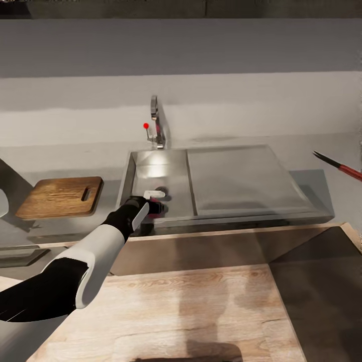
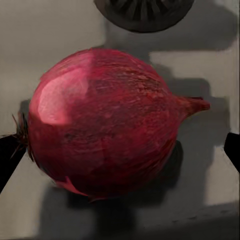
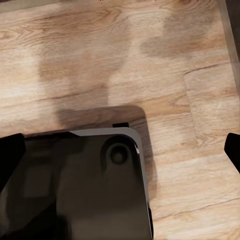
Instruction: In the kitchen, take the Vidalia onion out of the sink, dice it on the chopping board with the paring knife, put the diced onion into the bowl on the countertop, then place both the paring knife and the chopping board into the sink.
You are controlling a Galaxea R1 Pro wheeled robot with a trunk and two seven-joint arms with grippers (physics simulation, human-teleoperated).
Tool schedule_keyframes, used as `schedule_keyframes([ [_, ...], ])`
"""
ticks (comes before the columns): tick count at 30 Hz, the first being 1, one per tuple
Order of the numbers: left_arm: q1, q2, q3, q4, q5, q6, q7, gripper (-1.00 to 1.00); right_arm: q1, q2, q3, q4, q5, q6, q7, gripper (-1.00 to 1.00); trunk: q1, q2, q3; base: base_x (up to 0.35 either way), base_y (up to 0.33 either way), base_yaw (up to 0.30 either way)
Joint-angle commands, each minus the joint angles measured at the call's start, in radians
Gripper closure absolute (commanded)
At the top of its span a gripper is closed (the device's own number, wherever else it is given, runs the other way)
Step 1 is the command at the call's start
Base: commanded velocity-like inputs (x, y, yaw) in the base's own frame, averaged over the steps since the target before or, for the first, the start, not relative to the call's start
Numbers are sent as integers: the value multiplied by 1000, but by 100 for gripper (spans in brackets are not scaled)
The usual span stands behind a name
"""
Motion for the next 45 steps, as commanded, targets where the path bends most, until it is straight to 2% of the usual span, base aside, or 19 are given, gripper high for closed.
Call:
schedule_keyframes([
  [1, 0, 1, -7, -1, 11, 4, 7, -100, 0, 2, -5, -1, 10, -2, 6, -100, 1, -2, 0, 0, 0, -68],
  [32, 0, 1, -7, 0, 11, 4, 7, -100, 0, 2, -5, 1, 10, -3, 5, -100, 1, -2, 2, 1, 6, -4],
  [45, 0, 1, -7, -1, 10, 4, 6, -100, 0, 2, -5, 1, 10, -3, 4, -100, 1, -2, 2, 94, 0, 0],
])
